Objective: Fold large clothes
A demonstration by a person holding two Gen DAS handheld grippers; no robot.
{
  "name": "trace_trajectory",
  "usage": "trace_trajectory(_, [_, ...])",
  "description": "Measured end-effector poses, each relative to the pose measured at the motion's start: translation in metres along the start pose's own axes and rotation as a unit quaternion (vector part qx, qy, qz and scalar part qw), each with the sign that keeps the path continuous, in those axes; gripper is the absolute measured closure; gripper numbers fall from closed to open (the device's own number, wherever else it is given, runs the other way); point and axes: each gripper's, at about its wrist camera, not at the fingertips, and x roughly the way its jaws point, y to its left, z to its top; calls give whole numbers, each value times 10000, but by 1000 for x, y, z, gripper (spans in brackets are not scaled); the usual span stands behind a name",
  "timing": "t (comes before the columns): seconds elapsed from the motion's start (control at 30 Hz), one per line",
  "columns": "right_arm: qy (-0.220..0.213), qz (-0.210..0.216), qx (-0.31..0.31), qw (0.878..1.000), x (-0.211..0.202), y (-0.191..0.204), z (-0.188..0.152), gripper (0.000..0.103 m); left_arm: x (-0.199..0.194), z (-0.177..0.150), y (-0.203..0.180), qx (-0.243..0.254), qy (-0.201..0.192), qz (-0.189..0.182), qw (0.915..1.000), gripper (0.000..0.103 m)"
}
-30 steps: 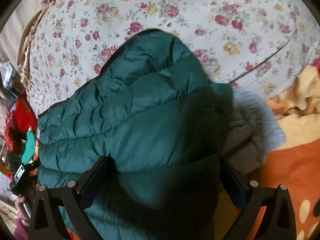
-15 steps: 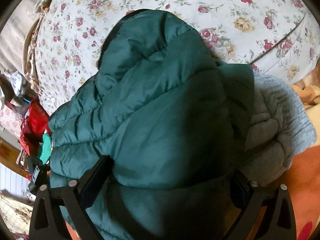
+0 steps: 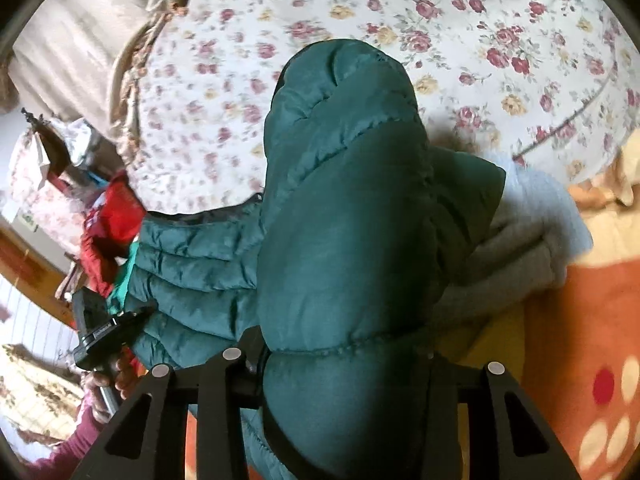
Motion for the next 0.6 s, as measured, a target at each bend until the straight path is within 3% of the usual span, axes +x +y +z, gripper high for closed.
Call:
trace_trajectory(0.2, [342,203,117,9991,-31,21,-48,62,-54,-41,-6,77,258,36,9996,67])
trace_trajectory(0.33, [552,32,162,9983,-30,24,-78,59,-66,-64,-1,131,403,348,9985,65])
trace_trajectory(0.4, [577,-285,265,9976,-25,19,-86,51,-64,-72,4,133,393,603,9973,54])
trace_trajectory(0.43, [597,-498,271,9966,-19,18,-87,43,-60,-75,7,122,375,821,9958,50])
trace_trajectory(0.5, [611,-988,199,9930,-5,13,-91,31,-53,-79,12,104,322,1066,9937,34])
trace_trajectory(0.6, [505,-1243,174,9908,8,14,-94,20,-46,-82,17,35,193,1373,9903,19])
